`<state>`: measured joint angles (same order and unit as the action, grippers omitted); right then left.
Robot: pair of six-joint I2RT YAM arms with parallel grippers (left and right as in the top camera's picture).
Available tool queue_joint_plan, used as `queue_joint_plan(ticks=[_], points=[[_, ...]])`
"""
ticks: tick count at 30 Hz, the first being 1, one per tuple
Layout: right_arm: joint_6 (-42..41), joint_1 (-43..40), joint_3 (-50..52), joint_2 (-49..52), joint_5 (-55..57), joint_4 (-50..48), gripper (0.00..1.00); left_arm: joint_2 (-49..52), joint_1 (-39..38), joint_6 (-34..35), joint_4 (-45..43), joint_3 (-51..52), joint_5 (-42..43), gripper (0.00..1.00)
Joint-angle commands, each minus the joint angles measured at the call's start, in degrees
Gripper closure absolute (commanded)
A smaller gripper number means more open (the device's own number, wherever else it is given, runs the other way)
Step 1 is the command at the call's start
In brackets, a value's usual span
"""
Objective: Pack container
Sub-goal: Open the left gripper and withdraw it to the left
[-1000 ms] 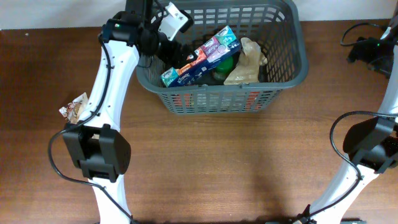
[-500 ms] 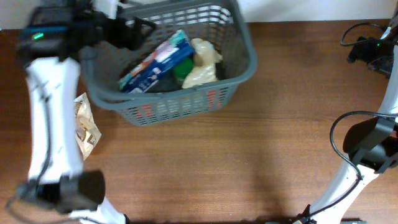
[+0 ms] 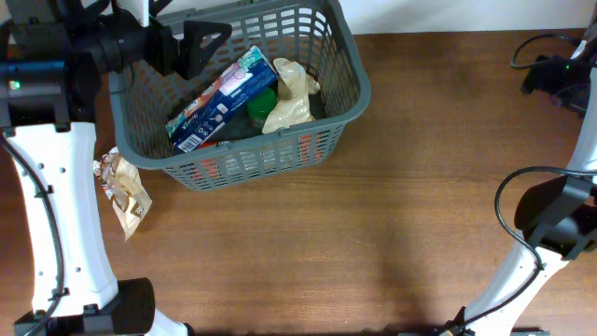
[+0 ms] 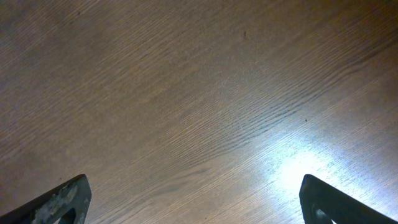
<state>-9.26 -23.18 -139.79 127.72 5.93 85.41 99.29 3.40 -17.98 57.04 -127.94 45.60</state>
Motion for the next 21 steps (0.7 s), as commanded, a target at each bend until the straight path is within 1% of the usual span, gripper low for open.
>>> queue_joint_plan(ticks=[1,3,7,8,13,17,18,21], points=[[-0.7,-0.1,0.1,0.2,0.1,-0.1,0.01,-0.2,0.4,3.4,0.1,0.4,-8.8,0.0],[-0.7,-0.1,0.1,0.2,0.1,-0.1,0.01,-0.4,1.2,7.5,0.1,0.4,-14.8,0.0],[-0.7,-0.1,0.1,0.2,0.1,-0.1,0.01,-1.5,5.4,21.6,1.7,0.4,-28.0,0.0],[-0.7,-0.1,0.1,0.2,0.1,-0.1,0.01,-1.9,6.9,23.9,2.8,0.4,-30.0,0.0],[-0.7,-0.1,0.1,0.2,0.1,-0.1,0.01,-3.9,15.5,31.6,8.9,0.4,-34.1,0.0],[-0.7,-0.1,0.1,0.2,0.1,-0.1,0.01,-4.4,22.3,40.7,18.5,0.4,-41.7,0.0],[-0.7,-0.1,0.1,0.2,0.1,-0.1,0.01,-4.4,23.9,41.8,20.9,0.4,-42.4,0.0],[-0.7,-0.1,0.1,0.2,0.1,-0.1,0.01,-3.9,27.7,42.0,25.9,0.4,-42.5,0.0]])
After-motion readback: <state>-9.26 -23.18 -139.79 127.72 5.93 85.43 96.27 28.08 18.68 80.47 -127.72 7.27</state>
